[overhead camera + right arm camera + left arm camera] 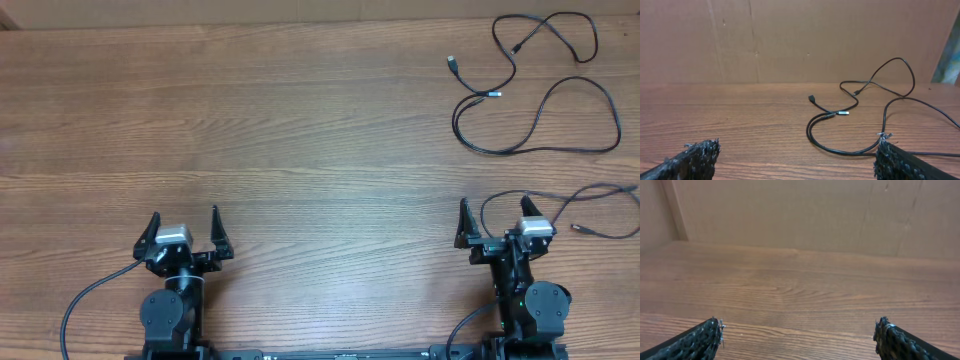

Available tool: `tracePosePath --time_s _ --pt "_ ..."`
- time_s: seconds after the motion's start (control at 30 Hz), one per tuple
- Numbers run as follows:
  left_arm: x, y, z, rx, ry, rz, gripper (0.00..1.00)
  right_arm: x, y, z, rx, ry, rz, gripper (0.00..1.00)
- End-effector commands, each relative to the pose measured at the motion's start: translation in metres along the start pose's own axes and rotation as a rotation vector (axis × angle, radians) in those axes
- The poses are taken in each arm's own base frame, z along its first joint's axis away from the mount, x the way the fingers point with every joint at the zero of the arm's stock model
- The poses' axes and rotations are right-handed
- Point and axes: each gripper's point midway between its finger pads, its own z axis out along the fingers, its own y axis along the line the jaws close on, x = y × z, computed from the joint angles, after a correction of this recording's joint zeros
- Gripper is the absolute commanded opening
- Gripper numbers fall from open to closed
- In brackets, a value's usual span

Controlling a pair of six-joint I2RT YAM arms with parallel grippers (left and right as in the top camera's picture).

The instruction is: Untangle cables

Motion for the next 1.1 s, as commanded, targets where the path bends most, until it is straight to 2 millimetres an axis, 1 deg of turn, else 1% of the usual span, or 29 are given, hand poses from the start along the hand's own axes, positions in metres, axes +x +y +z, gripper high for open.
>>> tracePosePath --time_s 0.0,0.33,0.47,0.53,0.6,0.7,1.07 --pt "0.0010 -0.0063 -0.0006 0.035 -0.001 0.098 1.00 0.0011 -0.0008 0.0001 0.005 -0.006 0.005 1.00" --pt "0.0003 -0.0020 -0.0005 0.010 -0.004 0.050 1.00 0.0011 -0.0008 0.0001 0.005 -0.006 0.005 1.00" --pt "-0.0004 0.0013 -0.0005 -0.009 -0.007 -0.032 0.99 0.0011 -0.0008 0.0001 0.005 -0.006 0.005 1.00" --pt "-0.0007 0.0019 -0.0005 -0.013 -0.008 -0.047 0.99 0.0011 -0.0008 0.0001 0.005 -0.006 0.005 1.00" --pt "-0.0006 0.0012 -0.0005 -0.009 -0.008 -0.024 1.00 0.0011 -0.0008 0.0001 0.005 -0.006 0.005 1.00" --pt "0.0003 -0.0039 -0.0005 0.021 -0.004 0.058 0.99 0.0011 -0.0008 0.0001 0.005 -0.006 0.005 1.00" --pt "-0.0001 -0.0055 -0.0005 0.030 -0.006 0.063 1.00 0.0011 -0.0008 0.0001 0.005 -0.006 0.005 1.00"
